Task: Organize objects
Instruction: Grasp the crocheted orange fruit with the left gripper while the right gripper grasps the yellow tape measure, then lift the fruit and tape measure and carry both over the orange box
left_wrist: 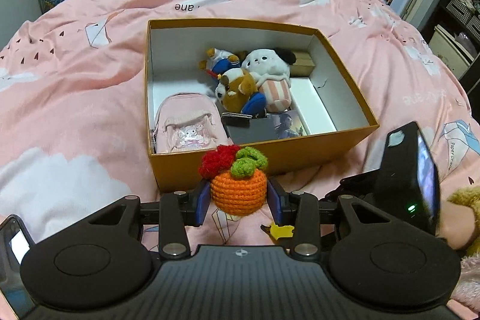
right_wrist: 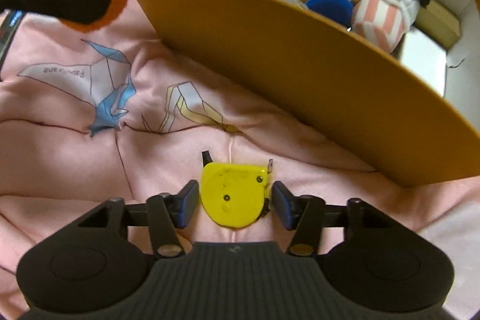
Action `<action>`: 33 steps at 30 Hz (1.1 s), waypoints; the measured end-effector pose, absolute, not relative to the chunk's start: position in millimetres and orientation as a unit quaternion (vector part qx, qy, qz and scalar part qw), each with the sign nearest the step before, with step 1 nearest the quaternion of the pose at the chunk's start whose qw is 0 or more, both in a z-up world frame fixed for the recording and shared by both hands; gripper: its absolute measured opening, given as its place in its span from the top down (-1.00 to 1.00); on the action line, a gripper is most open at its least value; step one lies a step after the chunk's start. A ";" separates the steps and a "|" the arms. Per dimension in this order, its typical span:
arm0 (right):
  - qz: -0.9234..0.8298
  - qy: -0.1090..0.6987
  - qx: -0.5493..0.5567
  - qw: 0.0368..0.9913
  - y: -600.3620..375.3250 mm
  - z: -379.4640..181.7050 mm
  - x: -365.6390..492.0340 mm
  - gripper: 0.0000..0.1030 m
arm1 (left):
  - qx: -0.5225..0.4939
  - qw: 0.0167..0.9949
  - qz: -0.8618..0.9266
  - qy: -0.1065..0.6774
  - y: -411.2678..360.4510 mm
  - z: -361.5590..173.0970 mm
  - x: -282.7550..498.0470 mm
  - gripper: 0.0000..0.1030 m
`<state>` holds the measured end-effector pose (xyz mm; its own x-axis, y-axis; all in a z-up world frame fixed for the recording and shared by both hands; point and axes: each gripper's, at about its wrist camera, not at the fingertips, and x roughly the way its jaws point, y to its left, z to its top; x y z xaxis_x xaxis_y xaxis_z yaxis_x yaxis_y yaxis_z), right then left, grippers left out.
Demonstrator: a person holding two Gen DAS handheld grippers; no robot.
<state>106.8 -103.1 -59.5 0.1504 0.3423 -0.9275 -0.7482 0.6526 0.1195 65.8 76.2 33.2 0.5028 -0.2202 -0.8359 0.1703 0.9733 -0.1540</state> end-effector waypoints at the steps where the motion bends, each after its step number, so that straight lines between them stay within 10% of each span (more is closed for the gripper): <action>1: 0.370 0.536 -0.193 0.734 -101.1 -62.2 106.4 -0.13 | -0.026 0.866 -0.113 0.486 76.4 32.8 66.8 0.12; 10: 0.375 0.541 -0.180 0.731 -103.7 -62.3 107.9 -0.09 | -0.014 0.869 -0.120 0.480 76.6 35.9 75.1 0.12; 22: 0.475 0.441 -0.137 0.749 -135.0 70.7 135.7 -0.09 | 0.093 0.879 -0.148 0.445 78.1 72.5 125.8 0.12; 33: 0.532 0.328 -0.303 0.720 -49.0 50.9 233.6 -0.08 | 0.309 0.810 -0.190 0.460 50.2 34.6 197.5 0.12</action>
